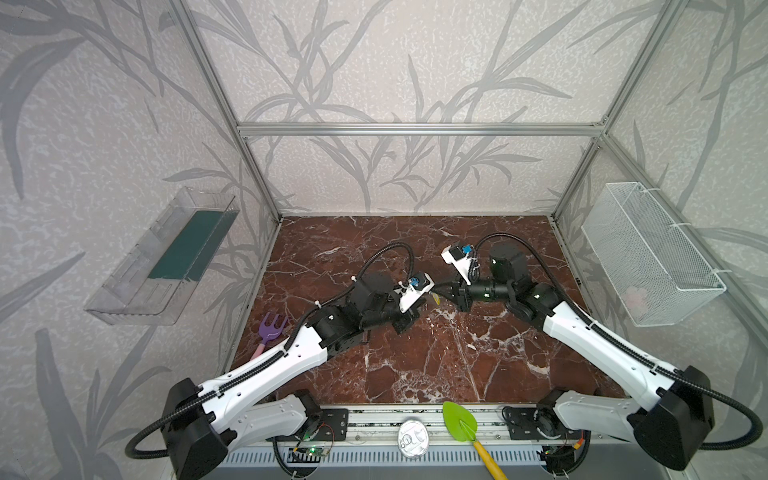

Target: Put the keys on the keyring

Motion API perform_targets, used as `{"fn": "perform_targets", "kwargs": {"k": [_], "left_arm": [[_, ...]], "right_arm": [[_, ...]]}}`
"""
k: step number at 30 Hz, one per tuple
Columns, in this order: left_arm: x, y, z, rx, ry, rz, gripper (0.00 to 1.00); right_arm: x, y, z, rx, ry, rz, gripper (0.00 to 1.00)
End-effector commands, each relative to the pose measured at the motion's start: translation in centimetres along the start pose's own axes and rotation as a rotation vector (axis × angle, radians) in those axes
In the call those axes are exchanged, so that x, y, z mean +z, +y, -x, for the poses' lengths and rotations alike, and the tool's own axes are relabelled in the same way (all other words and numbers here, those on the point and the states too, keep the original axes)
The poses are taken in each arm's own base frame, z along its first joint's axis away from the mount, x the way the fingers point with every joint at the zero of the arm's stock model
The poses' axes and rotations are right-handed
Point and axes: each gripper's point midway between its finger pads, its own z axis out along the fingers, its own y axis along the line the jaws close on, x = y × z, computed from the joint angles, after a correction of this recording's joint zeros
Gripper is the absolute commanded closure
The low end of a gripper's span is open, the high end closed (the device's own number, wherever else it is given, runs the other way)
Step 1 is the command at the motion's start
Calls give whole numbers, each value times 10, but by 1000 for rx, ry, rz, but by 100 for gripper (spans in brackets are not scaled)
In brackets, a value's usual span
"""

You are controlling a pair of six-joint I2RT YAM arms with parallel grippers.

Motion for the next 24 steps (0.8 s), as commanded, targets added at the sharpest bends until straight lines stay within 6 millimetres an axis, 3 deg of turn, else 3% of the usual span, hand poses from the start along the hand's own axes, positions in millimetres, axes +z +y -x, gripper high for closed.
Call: {"fn": "perform_targets", "kwargs": {"k": [1,5,15,24], "left_arm": [[-9,2,17,43,-76,13,100],[-15,4,19,51,-105,34,100],[-15,9,17,59,-104,66,100],[-18,15,27,71,-150,96,100]], "right_arm": [[-5,9,11,-15,-9,13,100],[-5,8,8,-11,-1,7,100],[-11,29,13,-60,-34,76,100],[-9,38,6,-81,-11,101,100]]}}
